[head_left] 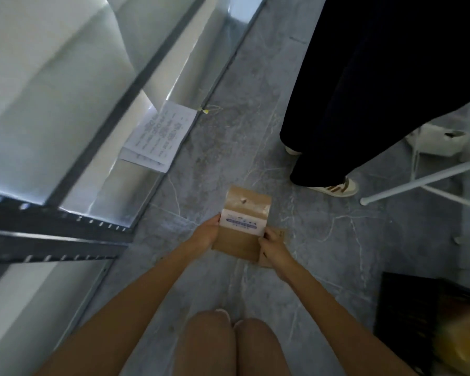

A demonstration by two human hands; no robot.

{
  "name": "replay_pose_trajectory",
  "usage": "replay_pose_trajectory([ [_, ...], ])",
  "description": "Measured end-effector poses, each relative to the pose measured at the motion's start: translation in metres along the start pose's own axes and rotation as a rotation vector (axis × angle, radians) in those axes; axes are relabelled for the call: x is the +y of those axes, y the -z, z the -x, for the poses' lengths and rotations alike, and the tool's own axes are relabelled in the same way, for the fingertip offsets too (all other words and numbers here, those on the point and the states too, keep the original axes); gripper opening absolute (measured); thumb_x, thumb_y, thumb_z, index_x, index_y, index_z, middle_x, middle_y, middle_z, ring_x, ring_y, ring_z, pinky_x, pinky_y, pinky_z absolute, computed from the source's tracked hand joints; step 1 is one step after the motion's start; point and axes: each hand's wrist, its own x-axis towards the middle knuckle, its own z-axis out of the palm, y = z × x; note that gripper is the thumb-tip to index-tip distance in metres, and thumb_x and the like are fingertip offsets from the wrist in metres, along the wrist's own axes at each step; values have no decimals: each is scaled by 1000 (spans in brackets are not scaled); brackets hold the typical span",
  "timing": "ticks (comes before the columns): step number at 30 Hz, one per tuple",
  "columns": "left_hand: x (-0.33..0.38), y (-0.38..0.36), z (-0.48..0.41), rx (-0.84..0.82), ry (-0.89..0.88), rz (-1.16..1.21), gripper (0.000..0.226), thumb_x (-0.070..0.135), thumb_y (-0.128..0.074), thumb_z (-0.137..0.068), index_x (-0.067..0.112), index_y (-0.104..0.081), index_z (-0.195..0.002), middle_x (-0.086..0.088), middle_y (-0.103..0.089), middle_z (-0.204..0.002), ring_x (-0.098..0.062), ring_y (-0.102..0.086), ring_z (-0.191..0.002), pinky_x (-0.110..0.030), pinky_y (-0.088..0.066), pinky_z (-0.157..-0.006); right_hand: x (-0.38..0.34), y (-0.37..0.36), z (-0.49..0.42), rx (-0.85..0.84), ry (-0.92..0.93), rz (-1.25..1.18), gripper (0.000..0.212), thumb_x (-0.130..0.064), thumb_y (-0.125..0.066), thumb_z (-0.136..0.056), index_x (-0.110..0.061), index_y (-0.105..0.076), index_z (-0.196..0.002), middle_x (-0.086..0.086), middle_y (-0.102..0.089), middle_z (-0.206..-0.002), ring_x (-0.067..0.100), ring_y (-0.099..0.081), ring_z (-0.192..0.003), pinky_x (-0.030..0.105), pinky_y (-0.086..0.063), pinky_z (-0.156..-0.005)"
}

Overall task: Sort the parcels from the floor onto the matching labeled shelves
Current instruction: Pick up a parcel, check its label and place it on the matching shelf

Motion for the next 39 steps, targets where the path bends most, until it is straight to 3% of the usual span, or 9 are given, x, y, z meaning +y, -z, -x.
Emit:
replay_pose_trajectory([
  [2, 46, 10, 68, 37, -31, 2, 37, 5, -40, -97, 10, -50, -133, -16, -56, -131, -26, -57, -112, -22, -49, -81, -48, 17, 65, -22, 45, -12, 44, -2, -36, -98, -12, -40, -141, 9, -48, -141, 26, -49, -123, 42, -41, -106],
  [4, 93, 20, 138, 31, -96, -82, 39, 7, -36, -99, 12, -47, -136, -14, -53, -136, -29, -52, -122, -29, -43, -98, -98, 34, 139, -32, 118, -15, 46, -6, -38, -99, -15, -36, -145, 3, -45, -142, 21, -44, -128, 35, -39, -107],
  [8, 191, 36, 271, 45, -259, -143, 41, 8, -35, -100, 12, -41, -141, -17, -50, -139, -31, -49, -126, -49, -38, -107, -195, 64, 269, -18, 306, -53, 46, -10, -40, -100, -15, -32, -144, -1, -47, -129, 10, -47, -111, 10, -44, -83],
  [13, 312, 57, 425, 148, -451, -90, 40, 10, -40, -98, 14, -45, -138, -12, -55, -135, -27, -52, -124, -45, -41, -106, -317, 94, 410, -32, 534, -134, 49, -9, -44, -98, -23, -29, -143, -20, -48, -115, -8, -50, -96, -2, -42, -69],
  [16, 364, 75, 477, 191, -592, -35, 40, 11, -43, -98, 11, -45, -138, -6, -56, -130, -20, -52, -121, -35, -41, -105, -374, 104, 461, -20, 725, -87, 50, -9, -45, -98, -30, -29, -140, -19, -49, -121, -11, -51, -103, 4, -45, -82],
  [20, 409, 87, 534, 279, -774, -50, 40, 15, -45, -97, 12, -45, -137, -2, -55, -132, -8, -49, -116, -17, -42, -93, -423, 109, 517, -15, 876, -95, 59, -9, -45, -98, -20, -19, -149, -2, -44, -139, 12, -45, -124, 19, -43, -101],
  [24, 431, 93, 580, 303, -876, 36, 40, 13, -47, -96, 12, -47, -136, 1, -54, -130, -9, -48, -118, -23, -38, -102, -452, 107, 555, -15, 963, -122, 60, -3, -43, -97, -17, -17, -150, 8, -39, -148, 23, -38, -134, 42, -33, -113],
  [33, 436, 128, 619, 304, -945, 192, 39, 24, -60, -89, 19, -56, -127, -1, -62, -125, -14, -58, -114, -36, -47, -103, -479, 97, 599, -34, 1092, -115, 59, -7, -44, -97, -27, -24, -149, -6, -53, -129, 11, -52, -115, 42, -44, -104],
  [39, 414, 133, 645, 277, -1008, 276, 50, 34, -64, -80, 29, -53, -129, 5, -60, -127, -10, -55, -117, -21, -51, -87, -472, 92, 624, -136, 1166, -120, 58, -10, -45, -97, -28, -25, -148, 0, -51, -138, 11, -49, -123, 39, -42, -107],
])
